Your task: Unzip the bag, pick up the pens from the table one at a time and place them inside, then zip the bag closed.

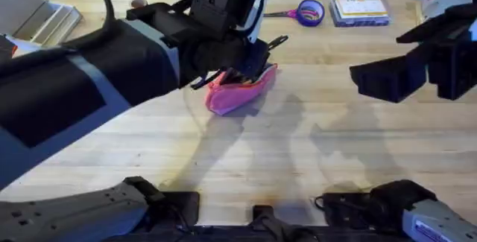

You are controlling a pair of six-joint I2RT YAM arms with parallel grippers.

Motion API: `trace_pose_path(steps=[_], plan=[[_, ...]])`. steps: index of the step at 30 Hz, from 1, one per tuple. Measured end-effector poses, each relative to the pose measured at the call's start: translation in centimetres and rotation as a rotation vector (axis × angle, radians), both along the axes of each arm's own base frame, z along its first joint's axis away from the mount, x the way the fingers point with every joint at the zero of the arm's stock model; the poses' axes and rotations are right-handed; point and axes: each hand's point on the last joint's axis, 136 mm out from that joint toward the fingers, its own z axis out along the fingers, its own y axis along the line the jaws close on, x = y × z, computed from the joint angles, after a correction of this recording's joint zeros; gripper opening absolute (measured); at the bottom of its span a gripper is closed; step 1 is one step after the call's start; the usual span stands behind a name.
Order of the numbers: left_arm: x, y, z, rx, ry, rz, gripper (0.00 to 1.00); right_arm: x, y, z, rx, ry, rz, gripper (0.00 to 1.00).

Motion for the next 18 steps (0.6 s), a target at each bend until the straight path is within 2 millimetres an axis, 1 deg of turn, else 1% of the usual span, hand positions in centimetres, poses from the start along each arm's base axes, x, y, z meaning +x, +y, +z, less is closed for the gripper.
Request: trace_pose_path(steps=[4,10,15,18], plan=[[0.1,-0.1,-0.9,0.014,0.014,-0.004,0.044,0.3,0.1,-0.3,-0.003,0.014,0.000,0.998],[0.0,0.0,-3.5,0.062,0.079,-0.006,0.044,0.6,0.1,-0.8,-0.008,0.033,0.000,0.997],[-0.7,1.1,-5.8,0.136,0.144,0.011,0.044,0.6,0.1,-0.8,-0.008,0.033,0.000,0.997],[-1.1,1.9,-6.5,0.176,0.168,0.023,0.044,0.6,0.1,-0.8,-0.008,0.033,0.000,0.998]])
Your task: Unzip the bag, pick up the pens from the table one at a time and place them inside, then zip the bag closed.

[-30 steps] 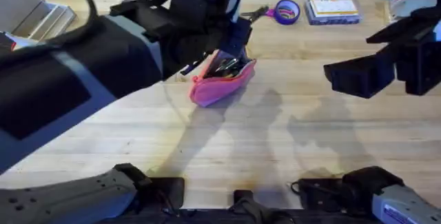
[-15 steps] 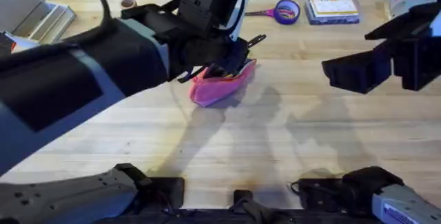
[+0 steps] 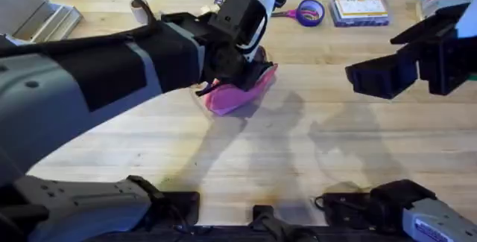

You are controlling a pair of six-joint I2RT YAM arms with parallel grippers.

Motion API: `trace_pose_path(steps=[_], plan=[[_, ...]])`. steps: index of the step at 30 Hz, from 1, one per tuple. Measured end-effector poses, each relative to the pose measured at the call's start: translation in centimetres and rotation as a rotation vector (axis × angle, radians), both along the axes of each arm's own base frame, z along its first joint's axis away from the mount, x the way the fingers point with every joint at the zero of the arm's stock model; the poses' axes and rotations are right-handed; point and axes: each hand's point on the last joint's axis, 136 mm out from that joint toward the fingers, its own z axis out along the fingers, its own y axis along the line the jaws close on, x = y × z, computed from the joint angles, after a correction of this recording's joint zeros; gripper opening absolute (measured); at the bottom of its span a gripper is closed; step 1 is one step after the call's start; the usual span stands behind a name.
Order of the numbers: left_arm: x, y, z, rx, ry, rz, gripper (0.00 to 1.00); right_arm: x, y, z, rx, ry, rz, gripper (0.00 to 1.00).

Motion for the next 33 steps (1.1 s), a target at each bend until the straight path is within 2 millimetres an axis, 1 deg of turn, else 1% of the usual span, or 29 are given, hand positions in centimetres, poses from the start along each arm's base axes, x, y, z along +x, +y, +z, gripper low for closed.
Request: trace_pose_path(steps=[5,12,17,21,22,23,24,26,27,29,33], plan=[[-0.8,0.8,-0.6,0.038,0.039,0.005,0.044,0.0,0.0,0.0,0.000,-0.001,0.000,0.998],[-0.6,0.9,-0.6,0.043,0.029,0.010,0.044,0.1,0.0,0.1,0.001,-0.003,0.000,0.998],[-0.5,0.8,-1.6,0.057,0.049,0.010,0.044,0.1,0.0,0.1,0.001,-0.003,0.000,0.998],[-0.4,0.7,-1.7,0.056,0.047,0.010,0.052,0.1,0.0,0.1,0.001,-0.003,0.000,0.998],[-0.4,0.7,-1.8,0.058,0.048,0.008,0.087,0.1,0.0,0.1,0.001,-0.003,0.000,0.998],[-0.4,0.8,-1.8,0.060,0.049,0.005,0.164,0.1,0.0,0.1,0.001,-0.004,0.000,0.998],[-0.5,0.8,-2.0,0.066,0.052,0.002,0.512,0.1,0.0,0.1,0.001,-0.005,0.000,0.998],[-0.4,0.8,-2.0,0.068,0.052,0.002,0.804,0.1,0.0,0.1,0.001,-0.006,0.000,0.998],[-0.4,0.8,-2.0,0.068,0.050,0.002,0.879,0.1,0.0,0.1,0.001,-0.006,0.000,0.998],[-0.3,0.8,-2.0,0.069,0.047,0.004,0.977,0.1,0.0,0.1,0.001,-0.006,0.000,0.998],[-0.2,0.8,-1.9,0.067,0.042,0.004,0.999,0.1,0.0,0.1,0.001,-0.006,0.000,0.998]])
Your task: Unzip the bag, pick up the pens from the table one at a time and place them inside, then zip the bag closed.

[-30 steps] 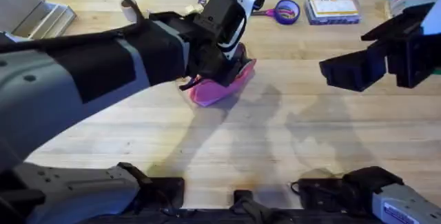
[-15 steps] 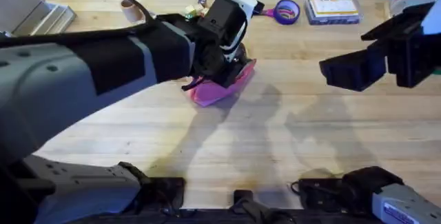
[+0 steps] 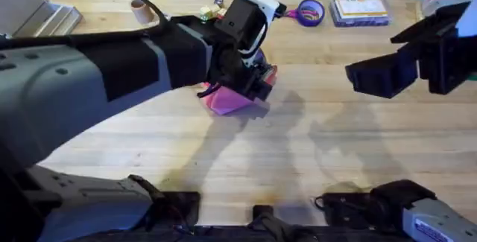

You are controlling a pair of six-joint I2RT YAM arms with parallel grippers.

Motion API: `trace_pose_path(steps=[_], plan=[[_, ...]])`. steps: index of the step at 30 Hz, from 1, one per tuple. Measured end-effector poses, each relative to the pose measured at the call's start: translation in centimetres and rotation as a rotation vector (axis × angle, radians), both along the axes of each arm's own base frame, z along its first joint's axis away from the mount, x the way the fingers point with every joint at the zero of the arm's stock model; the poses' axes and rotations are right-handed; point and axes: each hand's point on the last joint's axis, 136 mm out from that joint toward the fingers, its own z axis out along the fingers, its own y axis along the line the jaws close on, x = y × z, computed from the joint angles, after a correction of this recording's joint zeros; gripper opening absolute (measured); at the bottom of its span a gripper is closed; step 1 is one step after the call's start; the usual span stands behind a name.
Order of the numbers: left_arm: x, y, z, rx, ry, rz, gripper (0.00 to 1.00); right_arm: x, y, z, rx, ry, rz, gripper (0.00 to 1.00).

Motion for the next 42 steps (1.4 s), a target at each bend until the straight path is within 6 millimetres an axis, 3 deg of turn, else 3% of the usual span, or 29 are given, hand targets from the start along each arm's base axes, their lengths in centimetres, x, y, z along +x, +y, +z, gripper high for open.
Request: trace_pose_path(steps=[9,15,24,31,32,33,38,42], plan=[[0.1,-0.1,0.2,-0.005,-0.006,0.000,0.997,0.0,0.0,0.0,0.000,0.000,0.000,0.998],[0.0,0.4,5.1,-0.081,-0.112,0.007,0.997,0.0,0.0,0.0,0.000,0.000,0.000,0.998],[-0.7,4.8,7.6,-0.073,-0.131,0.091,0.997,0.0,0.0,0.0,0.000,0.000,0.000,0.998],[-1.7,6.6,11.5,-0.095,-0.232,0.047,0.996,0.0,0.0,0.0,0.000,0.000,0.000,0.998],[-3.3,8.7,13.3,-0.114,-0.257,0.046,0.996,0.0,0.0,0.0,0.000,0.000,0.000,0.998],[-3.4,10.5,13.9,-0.119,-0.270,0.091,0.995,0.0,0.0,0.0,0.000,0.000,0.000,0.998],[-2.8,12.7,14.2,-0.114,-0.288,0.167,0.995,0.0,0.0,0.0,0.000,0.000,0.000,0.998],[-3.1,13.0,13.8,-0.106,-0.268,0.171,0.995,0.0,0.0,0.0,0.000,0.000,0.000,0.998]])
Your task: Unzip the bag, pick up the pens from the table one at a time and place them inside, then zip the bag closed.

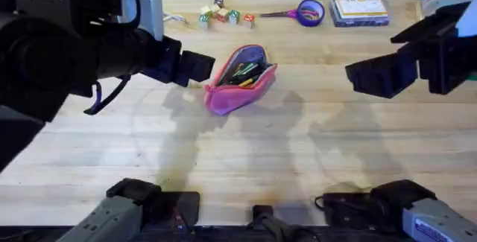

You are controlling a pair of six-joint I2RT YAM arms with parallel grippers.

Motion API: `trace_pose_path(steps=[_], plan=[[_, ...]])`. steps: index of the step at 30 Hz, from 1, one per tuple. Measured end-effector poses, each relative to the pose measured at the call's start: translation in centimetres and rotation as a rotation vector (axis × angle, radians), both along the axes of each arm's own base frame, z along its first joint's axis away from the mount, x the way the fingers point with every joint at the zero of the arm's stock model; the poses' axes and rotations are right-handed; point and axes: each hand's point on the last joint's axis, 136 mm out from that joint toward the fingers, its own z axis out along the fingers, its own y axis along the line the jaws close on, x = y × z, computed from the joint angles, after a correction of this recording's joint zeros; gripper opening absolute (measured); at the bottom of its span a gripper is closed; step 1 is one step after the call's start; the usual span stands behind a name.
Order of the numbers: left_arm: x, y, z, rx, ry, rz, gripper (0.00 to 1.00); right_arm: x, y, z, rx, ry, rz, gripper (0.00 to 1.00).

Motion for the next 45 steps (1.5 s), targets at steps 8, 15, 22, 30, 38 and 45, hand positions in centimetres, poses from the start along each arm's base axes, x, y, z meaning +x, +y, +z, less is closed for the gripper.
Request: trace_pose_path(steps=[8,15,22,30,38,45], plan=[[-0.2,0.5,-0.8,0.030,0.034,0.010,0.995,0.0,0.0,0.0,0.000,0.000,0.000,0.998],[-0.4,0.9,-1.0,0.151,0.017,-0.107,0.993,0.0,0.0,0.0,0.000,0.000,0.000,0.998],[-0.6,2.3,-1.1,0.212,-0.013,-0.320,0.993,0.0,0.0,0.0,0.000,0.000,0.000,0.998],[-2.4,3.4,-1.1,0.192,-0.086,-0.560,0.993,0.0,0.0,0.0,0.000,0.000,0.000,0.998],[-2.0,3.9,-2.2,0.142,-0.095,-0.630,0.993,0.0,0.0,0.0,0.000,0.000,0.000,0.998],[-1.3,3.6,-4.7,0.075,-0.031,-0.692,0.993,0.4,0.1,-0.6,-0.006,0.024,0.000,0.998]])
